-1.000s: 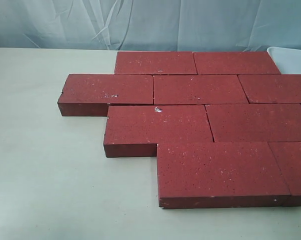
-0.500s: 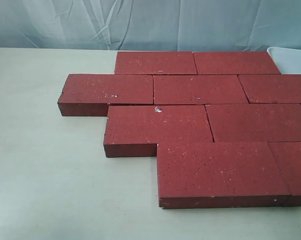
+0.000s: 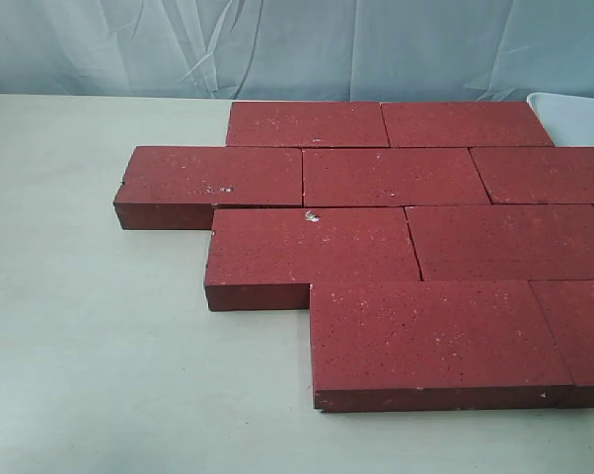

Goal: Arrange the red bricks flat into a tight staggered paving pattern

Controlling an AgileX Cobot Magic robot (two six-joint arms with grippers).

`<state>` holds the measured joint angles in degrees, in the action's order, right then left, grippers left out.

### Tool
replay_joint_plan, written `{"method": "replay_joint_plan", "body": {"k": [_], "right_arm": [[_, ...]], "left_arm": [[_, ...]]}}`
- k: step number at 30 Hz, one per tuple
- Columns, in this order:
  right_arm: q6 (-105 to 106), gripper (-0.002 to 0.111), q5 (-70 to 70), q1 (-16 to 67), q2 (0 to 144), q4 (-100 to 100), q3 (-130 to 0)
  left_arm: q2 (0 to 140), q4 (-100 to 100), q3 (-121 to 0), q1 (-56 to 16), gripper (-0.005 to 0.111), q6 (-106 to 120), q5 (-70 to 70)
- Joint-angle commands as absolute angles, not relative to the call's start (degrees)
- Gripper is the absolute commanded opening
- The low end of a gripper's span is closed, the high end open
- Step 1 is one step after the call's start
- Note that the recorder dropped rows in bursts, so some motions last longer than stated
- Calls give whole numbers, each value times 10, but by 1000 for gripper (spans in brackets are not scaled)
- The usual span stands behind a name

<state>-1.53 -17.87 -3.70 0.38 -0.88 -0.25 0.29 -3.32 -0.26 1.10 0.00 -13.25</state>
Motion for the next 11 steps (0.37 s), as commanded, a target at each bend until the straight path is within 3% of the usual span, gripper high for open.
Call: {"method": "replay_joint_plan", "body": {"k": [1,11], "right_arm": [[-17,-1,-174,-39,0,-8,0],[-17,-1,-174,-39,0,-8,0]], "left_arm": [[0,-30,0,12,0,0,-133],[0,-32,0,12,0,0,-133]]}}
